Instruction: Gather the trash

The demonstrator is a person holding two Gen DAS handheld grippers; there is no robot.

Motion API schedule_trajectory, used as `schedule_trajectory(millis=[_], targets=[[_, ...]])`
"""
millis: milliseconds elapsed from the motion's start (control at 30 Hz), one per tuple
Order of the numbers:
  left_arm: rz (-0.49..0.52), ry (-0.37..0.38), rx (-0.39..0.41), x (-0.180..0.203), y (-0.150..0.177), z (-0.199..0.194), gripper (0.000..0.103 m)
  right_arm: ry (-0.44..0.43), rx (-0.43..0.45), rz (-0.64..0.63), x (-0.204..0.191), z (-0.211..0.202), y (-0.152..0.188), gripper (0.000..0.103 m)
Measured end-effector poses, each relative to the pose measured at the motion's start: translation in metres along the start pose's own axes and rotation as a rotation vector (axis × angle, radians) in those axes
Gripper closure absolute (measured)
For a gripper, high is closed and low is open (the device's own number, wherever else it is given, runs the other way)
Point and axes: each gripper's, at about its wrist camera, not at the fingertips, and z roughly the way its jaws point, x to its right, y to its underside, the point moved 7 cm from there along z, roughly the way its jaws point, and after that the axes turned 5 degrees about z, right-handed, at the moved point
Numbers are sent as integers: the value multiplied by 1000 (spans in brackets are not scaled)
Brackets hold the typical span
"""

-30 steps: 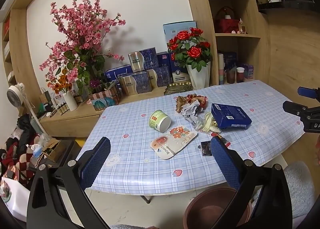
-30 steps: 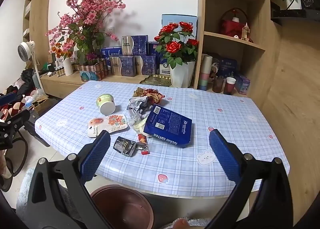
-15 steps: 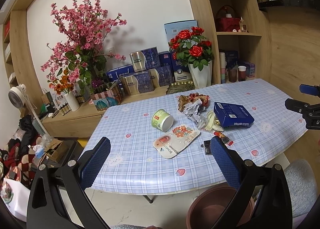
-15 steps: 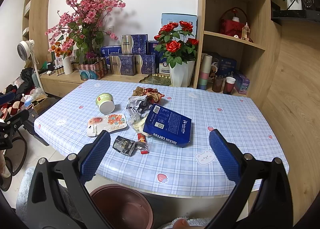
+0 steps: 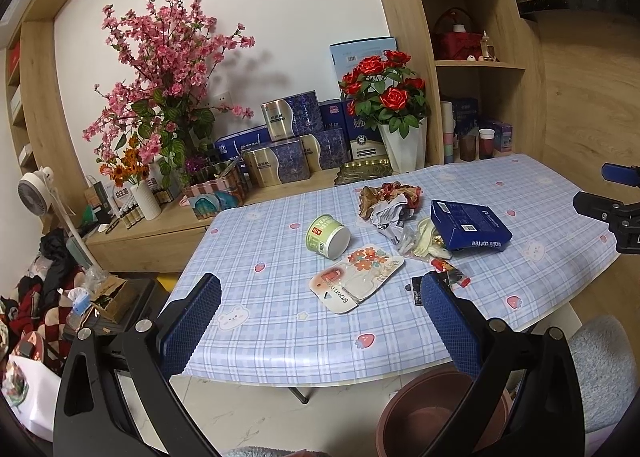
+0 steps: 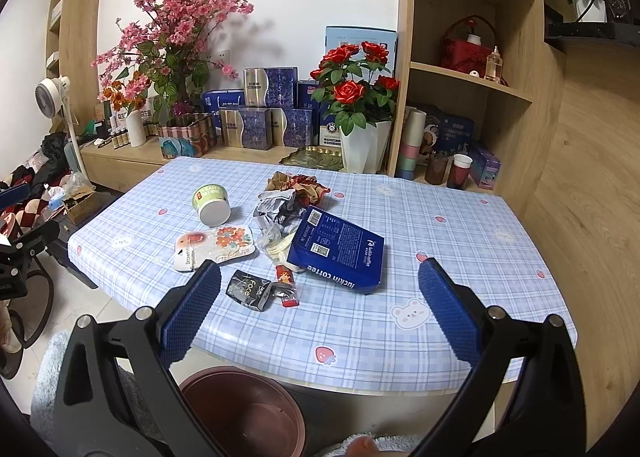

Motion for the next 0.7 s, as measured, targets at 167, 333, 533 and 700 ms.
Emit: schedule_trajectory(millis=[167, 333, 533, 700], targets=[[-1, 2, -2, 0, 0, 0, 5, -1, -3, -2, 0, -1, -1, 6], [-1, 4, -3, 0, 2, 1, 5, 2, -5, -6, -2, 4, 6, 6], [-4, 7, -10, 1, 11, 6, 5, 6, -6, -11, -7, -4, 3, 6], [-3, 8, -13, 2, 13, 7, 5, 5, -7, -11, -8, -5, 3, 6]])
